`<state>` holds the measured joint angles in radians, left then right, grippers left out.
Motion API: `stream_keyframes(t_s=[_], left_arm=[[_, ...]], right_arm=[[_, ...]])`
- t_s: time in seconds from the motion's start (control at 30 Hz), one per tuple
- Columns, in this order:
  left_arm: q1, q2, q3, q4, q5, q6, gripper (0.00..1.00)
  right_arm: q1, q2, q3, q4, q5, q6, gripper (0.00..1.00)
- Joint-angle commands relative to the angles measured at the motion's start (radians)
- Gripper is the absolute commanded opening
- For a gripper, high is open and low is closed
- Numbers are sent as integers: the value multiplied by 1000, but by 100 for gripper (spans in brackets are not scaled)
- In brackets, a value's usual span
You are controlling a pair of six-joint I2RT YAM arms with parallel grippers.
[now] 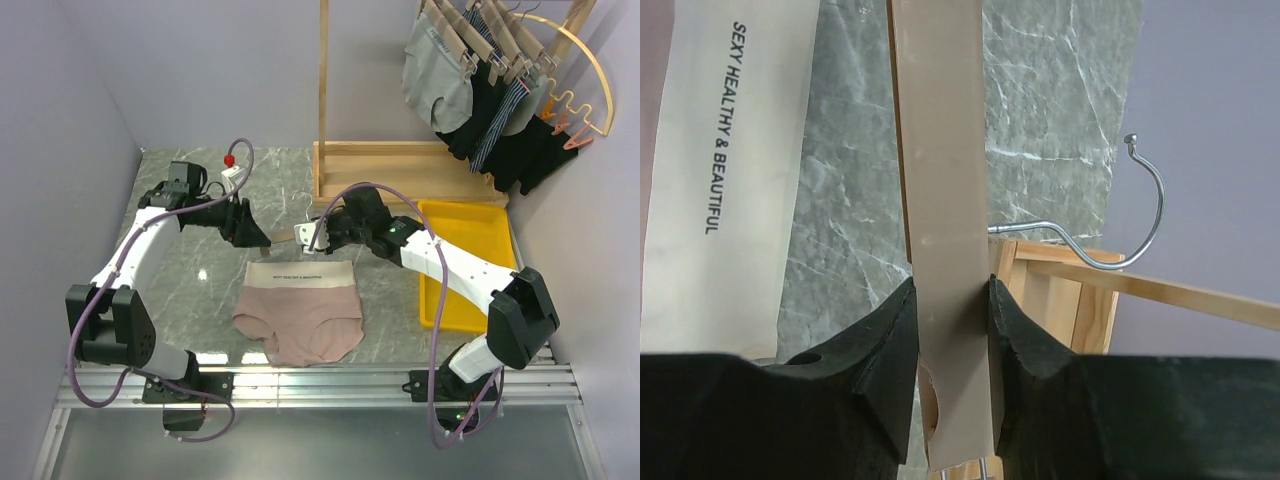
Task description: Clip the underwear to the hanger
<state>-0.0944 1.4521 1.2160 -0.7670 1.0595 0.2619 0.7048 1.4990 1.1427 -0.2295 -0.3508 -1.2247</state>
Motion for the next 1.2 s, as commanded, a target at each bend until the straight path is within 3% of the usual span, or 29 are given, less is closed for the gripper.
stream_keyframes(t_s=[0.0, 0.13, 0.43, 0.63, 0.87, 1.17], left_arm=[[2, -10, 28, 55, 17, -93, 82], [4, -48, -22, 159, 23, -165, 74], [4, -27, -4, 75, 5, -90, 64], [4, -4, -6, 51, -22, -59, 69], [4, 11, -9, 55, -33, -55, 66], [5, 30, 2, 35, -18, -33, 43]], right_arm=[[4, -60, 5, 32, -11, 5, 0], [5, -62, 11, 19, -13, 5, 0], [7, -66, -4, 32, -10, 10, 0], [-1, -68, -6, 35, -14, 19, 0], [-4, -71, 3, 27, -20, 21, 0], [-10, -66, 2, 30, -19, 22, 0]])
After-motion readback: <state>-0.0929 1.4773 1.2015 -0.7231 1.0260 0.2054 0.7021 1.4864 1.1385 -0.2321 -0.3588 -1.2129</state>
